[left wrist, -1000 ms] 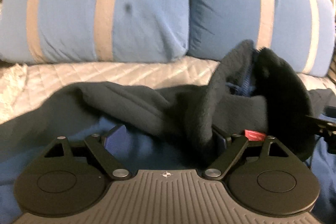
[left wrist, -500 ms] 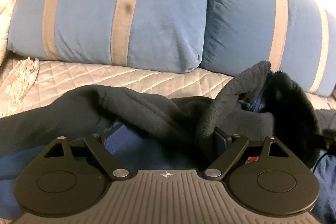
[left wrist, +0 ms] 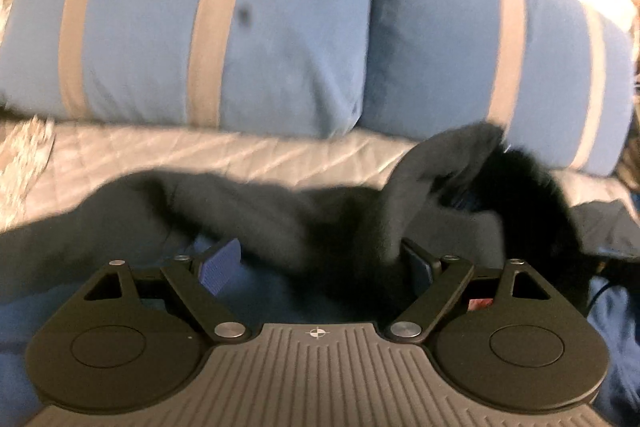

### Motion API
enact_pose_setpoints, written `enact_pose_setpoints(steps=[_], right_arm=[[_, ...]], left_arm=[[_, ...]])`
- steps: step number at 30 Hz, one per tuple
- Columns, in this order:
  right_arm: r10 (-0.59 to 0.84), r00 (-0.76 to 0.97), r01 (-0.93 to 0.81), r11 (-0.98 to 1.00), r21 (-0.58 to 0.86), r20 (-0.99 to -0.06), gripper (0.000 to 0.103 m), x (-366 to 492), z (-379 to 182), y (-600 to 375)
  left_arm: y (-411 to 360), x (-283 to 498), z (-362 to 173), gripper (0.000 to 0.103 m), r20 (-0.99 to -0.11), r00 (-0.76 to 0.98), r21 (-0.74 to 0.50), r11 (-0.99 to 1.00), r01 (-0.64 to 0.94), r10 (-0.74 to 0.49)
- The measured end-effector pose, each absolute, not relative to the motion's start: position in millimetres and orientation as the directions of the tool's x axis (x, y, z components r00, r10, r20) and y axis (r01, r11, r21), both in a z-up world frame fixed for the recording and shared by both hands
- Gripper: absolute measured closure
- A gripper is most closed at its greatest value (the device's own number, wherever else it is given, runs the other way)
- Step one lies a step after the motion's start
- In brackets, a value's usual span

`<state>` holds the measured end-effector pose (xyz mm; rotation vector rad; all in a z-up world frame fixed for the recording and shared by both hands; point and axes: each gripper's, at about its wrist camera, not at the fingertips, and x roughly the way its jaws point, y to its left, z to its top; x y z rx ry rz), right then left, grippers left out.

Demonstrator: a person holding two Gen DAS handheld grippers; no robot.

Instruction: Fold clothes

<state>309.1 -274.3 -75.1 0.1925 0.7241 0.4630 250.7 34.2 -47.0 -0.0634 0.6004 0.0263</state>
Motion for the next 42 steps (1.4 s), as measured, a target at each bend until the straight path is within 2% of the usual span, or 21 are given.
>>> enact_pose_setpoints(steps=[4, 8, 9, 10, 13, 15, 16, 19, 20, 23, 24, 26, 31, 38, 42], right_arm=[[0.465, 0.639, -0.354, 0.885, 0.303, -0.613, 0.094, 302.6, -73.2, -274.7], [0.456, 0.638, -0.350, 0.889, 0.294, -0.621, 0.094, 301.9, -73.0, -275.8], [0.452, 0.638, -0.346, 0.892, 0.292, -0.623, 0.094, 303.1, -73.9, -276.2], [0.447, 0.639, -0.342, 0.894, 0.288, -0.626, 0.094, 304.3, -74.9, -276.6], [0.432, 0.641, -0.335, 0.901, 0.275, -0.635, 0.094, 307.7, -77.7, -276.1], [0.427, 0.640, -0.329, 0.904, 0.274, -0.639, 0.093, 309.2, -78.7, -276.0], [0.422, 0.640, -0.324, 0.906, 0.272, -0.643, 0.089, 309.0, -78.8, -275.4], [0.417, 0.642, -0.314, 0.909, 0.275, -0.643, 0.065, 311.4, -80.0, -275.9], [0.416, 0.643, -0.311, 0.909, 0.277, -0.643, 0.064, 312.2, -80.4, -276.3], [0.450, 0.631, -0.313, 0.893, 0.324, -0.631, 0.068, 315.7, -82.9, -280.5], [0.464, 0.626, -0.315, 0.886, 0.341, -0.627, 0.086, 316.8, -83.5, -281.8], [0.482, 0.627, -0.327, 0.876, 0.355, -0.612, 0.094, 316.3, -82.0, -282.6], [0.442, 0.729, -0.383, 0.896, 0.224, -0.522, 0.095, 298.9, -64.9, -273.9], [0.404, 0.820, -0.364, 0.915, 0.176, -0.405, 0.095, 286.7, -49.8, -278.9], [0.398, 0.829, -0.380, 0.916, 0.127, -0.392, 0.095, 282.6, -47.3, -272.3]], left_arm=[[27.1, 249.7, -44.1, 0.018, -0.523, 0.852, -0.034, 0.999, -0.003, -0.016], [24.4, 253.0, -47.5, 0.021, -0.549, 0.835, 0.017, 1.000, -0.020, 0.026], [25.6, 253.5, -48.1, 0.034, -0.553, 0.832, 0.028, 0.999, -0.035, 0.044], [28.3, 254.2, -48.5, 0.039, -0.559, 0.828, 0.023, 0.999, -0.045, 0.050], [36.8, 255.4, -50.0, 0.052, -0.581, 0.814, -0.029, 0.998, -0.057, 0.030], [37.2, 256.8, -51.4, 0.055, -0.595, 0.803, -0.024, 0.998, -0.058, 0.033], [36.3, 257.7, -52.1, 0.059, -0.602, 0.798, -0.013, 0.998, -0.054, 0.036], [33.5, 258.3, -53.5, 0.065, -0.609, 0.792, 0.002, 0.999, -0.041, 0.034], [32.6, 258.1, -54.0, 0.066, -0.611, 0.791, 0.005, 0.999, -0.037, 0.032], [31.1, 256.7, -55.0, 0.076, -0.615, 0.788, 0.000, 1.000, -0.022, 0.017], [31.0, 256.8, -55.0, 0.079, -0.615, 0.788, -0.003, 1.000, -0.019, 0.013], [30.5, 255.9, -53.9, 0.084, -0.609, 0.793, -0.005, 1.000, -0.015, 0.009], [31.0, 250.1, -46.8, 0.092, -0.562, 0.827, -0.006, 1.000, -0.028, 0.020], [31.5, 239.1, -33.3, 0.093, -0.453, 0.891, -0.002, 0.999, -0.049, 0.043], [28.1, 241.5, -32.8, 0.093, -0.452, 0.889, 0.039, 0.997, -0.066, 0.076]])
